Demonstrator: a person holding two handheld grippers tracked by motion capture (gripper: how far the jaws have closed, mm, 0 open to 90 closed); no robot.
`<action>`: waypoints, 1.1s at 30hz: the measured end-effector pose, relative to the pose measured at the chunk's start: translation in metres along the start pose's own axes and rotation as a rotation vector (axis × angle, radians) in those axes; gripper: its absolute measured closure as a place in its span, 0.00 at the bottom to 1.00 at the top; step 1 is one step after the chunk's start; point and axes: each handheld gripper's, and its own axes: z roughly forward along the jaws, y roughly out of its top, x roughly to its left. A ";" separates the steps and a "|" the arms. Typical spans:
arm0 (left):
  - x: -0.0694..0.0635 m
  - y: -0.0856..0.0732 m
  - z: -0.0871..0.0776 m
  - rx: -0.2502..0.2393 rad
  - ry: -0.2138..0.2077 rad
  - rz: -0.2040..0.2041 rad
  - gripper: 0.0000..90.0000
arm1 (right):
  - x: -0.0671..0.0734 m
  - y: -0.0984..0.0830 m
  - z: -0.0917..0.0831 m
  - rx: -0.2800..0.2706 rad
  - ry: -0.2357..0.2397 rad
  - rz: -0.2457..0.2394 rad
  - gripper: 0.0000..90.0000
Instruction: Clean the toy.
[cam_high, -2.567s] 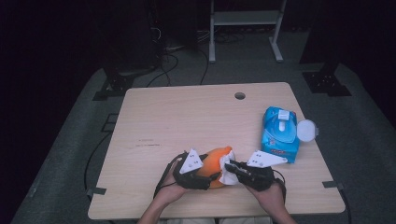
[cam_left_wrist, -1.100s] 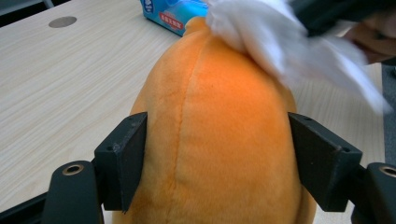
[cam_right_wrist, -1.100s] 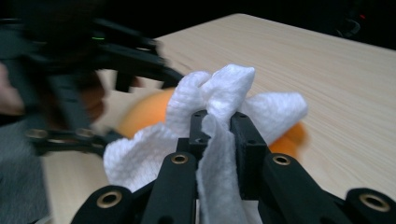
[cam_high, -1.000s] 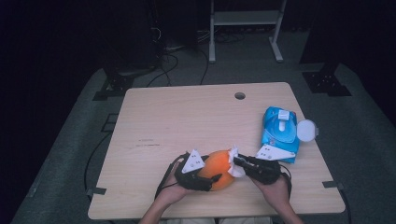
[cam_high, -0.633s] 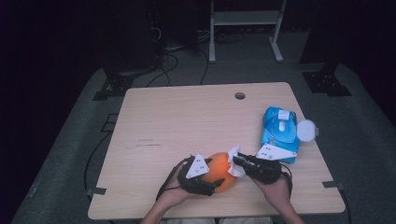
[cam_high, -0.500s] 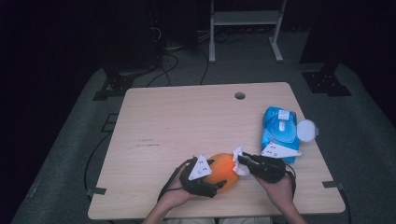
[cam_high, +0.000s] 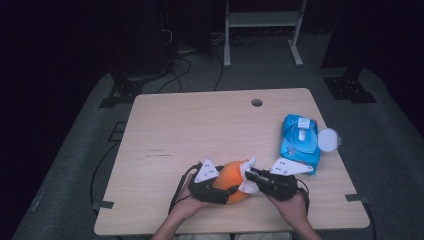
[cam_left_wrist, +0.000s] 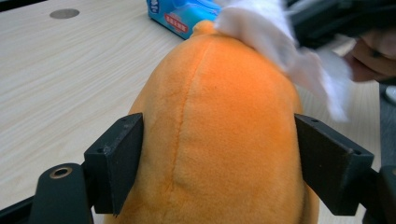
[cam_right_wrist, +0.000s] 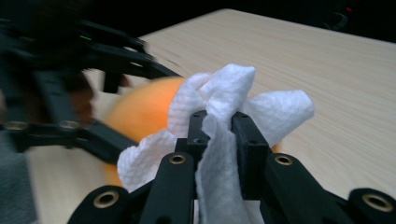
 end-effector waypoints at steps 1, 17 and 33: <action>0.000 0.000 -0.001 -0.004 0.000 0.005 0.20 | 0.001 0.001 0.001 0.008 -0.011 -0.023 0.87; -0.006 0.007 -0.007 -0.008 0.009 0.058 0.18 | 0.012 0.008 0.005 0.021 -0.031 -0.091 0.87; -0.013 0.006 -0.005 0.005 -0.017 0.124 0.22 | -0.004 0.007 -0.001 0.034 -0.082 -0.034 0.87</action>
